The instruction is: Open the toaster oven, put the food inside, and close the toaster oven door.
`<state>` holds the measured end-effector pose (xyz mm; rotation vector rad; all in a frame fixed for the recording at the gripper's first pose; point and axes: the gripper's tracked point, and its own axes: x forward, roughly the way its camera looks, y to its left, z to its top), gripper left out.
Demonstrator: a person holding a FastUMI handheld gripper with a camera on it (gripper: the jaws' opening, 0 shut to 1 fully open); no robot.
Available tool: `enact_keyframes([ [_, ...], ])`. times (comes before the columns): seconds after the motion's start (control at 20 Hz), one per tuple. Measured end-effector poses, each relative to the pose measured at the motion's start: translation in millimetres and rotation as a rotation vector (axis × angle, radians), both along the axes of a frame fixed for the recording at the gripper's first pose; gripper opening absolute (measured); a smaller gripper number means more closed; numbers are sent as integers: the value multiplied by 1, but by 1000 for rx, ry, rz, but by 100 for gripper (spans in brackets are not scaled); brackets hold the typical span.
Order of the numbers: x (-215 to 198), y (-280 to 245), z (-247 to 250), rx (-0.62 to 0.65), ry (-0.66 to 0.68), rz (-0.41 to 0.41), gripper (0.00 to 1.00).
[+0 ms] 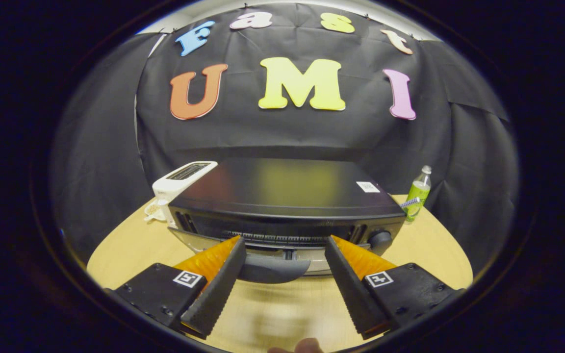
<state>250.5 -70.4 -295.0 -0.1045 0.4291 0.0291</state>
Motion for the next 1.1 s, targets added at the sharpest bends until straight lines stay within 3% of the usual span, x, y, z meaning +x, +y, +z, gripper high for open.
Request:
enact_keyframes([
  [0.45, -62, -7, -53, -18, 118, -15, 100],
  [0.95, -78, -9, -96, -15, 263, -4, 100],
  [1.1, -86, -10, -79, 11, 281, 13, 100],
])
